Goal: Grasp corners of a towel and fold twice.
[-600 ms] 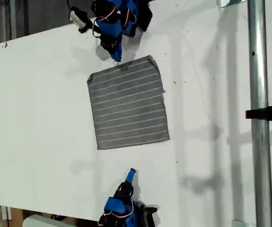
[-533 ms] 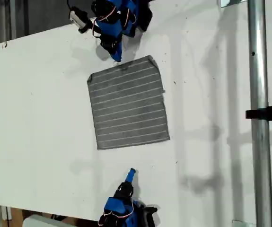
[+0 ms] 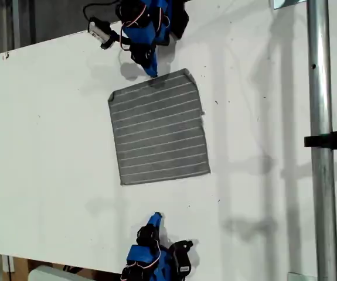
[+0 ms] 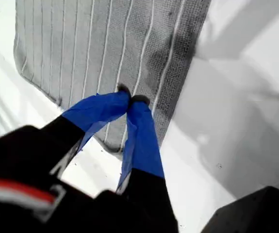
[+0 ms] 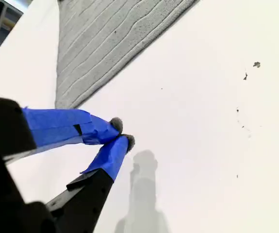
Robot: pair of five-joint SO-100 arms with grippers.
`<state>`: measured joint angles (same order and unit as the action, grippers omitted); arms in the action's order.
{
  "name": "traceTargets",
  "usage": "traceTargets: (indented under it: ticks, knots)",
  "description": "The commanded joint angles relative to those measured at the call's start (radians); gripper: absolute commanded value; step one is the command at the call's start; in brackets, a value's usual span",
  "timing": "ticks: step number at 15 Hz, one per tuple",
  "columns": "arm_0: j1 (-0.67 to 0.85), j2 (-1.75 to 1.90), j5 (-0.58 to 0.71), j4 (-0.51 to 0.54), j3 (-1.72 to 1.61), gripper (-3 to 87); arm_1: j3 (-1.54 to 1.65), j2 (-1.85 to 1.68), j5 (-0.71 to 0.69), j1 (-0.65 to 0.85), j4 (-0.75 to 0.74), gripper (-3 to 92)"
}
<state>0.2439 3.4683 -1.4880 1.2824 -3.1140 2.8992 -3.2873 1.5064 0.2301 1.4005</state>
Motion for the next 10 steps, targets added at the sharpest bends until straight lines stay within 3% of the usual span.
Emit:
traceTargets:
  ticks: [1, 5, 9, 10]
  knots:
    - [-0.043, 0.005, -0.072, -0.006, 0.032, -2.6, -0.124, 0.040, -0.044, -0.049, -0.066, -0.3]
    - [-0.124, -0.385, -0.118, -0.091, 0.330, -2.6, -0.474, 0.445, -0.138, -0.114, -0.064, -0.3]
    - [-0.212, -0.945, -0.017, -0.080, 0.842, -2.6, -0.828, 0.707, -0.216, -0.184, 0.152, -0.3]
    - [-0.235, -1.072, 0.002, -0.037, 0.976, -2.6, -0.919, 0.770, -0.229, -0.212, 0.232, -0.3]
